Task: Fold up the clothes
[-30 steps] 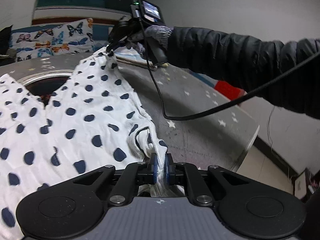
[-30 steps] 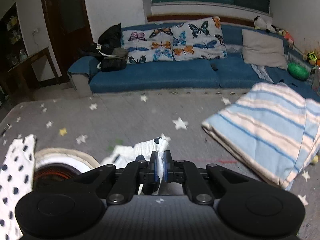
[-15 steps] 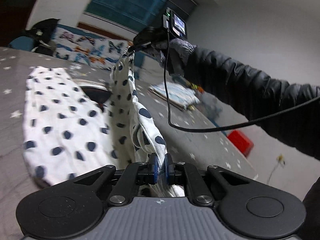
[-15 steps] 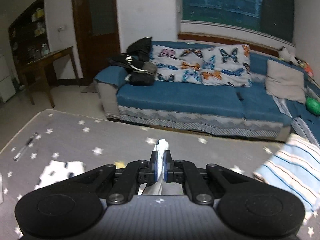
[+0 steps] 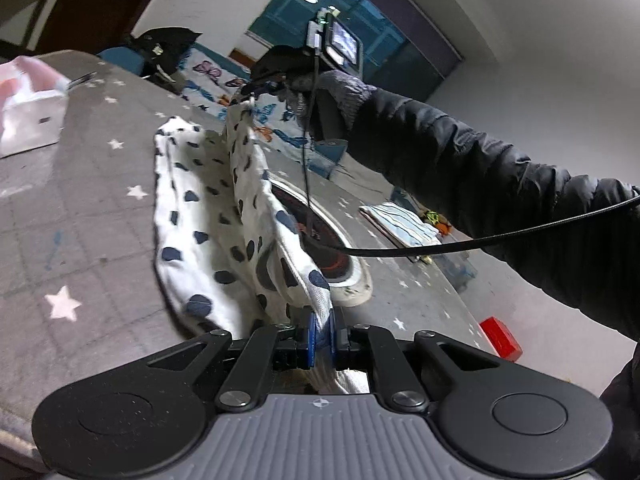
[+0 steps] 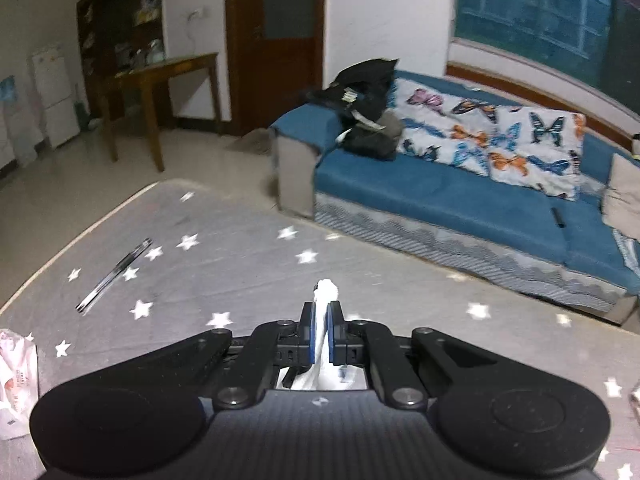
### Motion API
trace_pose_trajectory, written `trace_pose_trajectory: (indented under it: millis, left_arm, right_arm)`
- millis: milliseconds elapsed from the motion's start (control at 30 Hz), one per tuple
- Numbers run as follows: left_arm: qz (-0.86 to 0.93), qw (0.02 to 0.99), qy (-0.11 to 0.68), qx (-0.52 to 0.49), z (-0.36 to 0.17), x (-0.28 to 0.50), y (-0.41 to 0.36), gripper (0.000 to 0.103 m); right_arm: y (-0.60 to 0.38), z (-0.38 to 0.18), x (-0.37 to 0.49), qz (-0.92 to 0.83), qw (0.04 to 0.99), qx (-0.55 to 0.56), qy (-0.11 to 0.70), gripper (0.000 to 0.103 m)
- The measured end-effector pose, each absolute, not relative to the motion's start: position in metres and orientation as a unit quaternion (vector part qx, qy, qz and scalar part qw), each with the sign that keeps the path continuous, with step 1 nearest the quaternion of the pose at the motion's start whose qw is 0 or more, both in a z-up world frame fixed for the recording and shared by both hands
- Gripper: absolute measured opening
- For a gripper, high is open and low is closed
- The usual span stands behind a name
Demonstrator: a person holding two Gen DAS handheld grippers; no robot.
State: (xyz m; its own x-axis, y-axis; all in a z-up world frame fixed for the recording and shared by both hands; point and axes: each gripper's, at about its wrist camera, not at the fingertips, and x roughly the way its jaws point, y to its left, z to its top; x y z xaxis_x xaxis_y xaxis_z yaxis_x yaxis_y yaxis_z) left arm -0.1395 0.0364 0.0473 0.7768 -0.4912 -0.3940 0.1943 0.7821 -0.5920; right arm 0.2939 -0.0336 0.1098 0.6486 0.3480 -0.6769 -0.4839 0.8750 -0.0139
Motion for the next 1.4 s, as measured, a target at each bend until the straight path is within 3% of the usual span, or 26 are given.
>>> trace_pose_trajectory:
  millis: [433,1033,1233,1400]
  left_arm:
    - [-0.163,0.899,0.29,-0.287,0.041,-0.152,0.041,0.008]
    - [-0.158,0.902,0.287,-0.281,0.042,-0.147,0.039,0.008]
    - [-0.157,0.904,0.285,-0.279,0.045,-0.147,0.039,0.008]
    - [-0.156,0.903,0.284,-0.282,0.044,-0.148,0.04,0.008]
  right_arm:
    - [0.02,0.072,0.28,0.303,0.867,-0.08,0.387,0.01]
    - [0.024,0.046,0.218,0.361,0.81,-0.187,0.423,0.014]
    - [0.024,0.04,0.22,0.338,0.826,-0.181,0.414,0.003]
    - [0.01,0.06,0.225,0.357,0.834,-0.115,0.405,0.001]
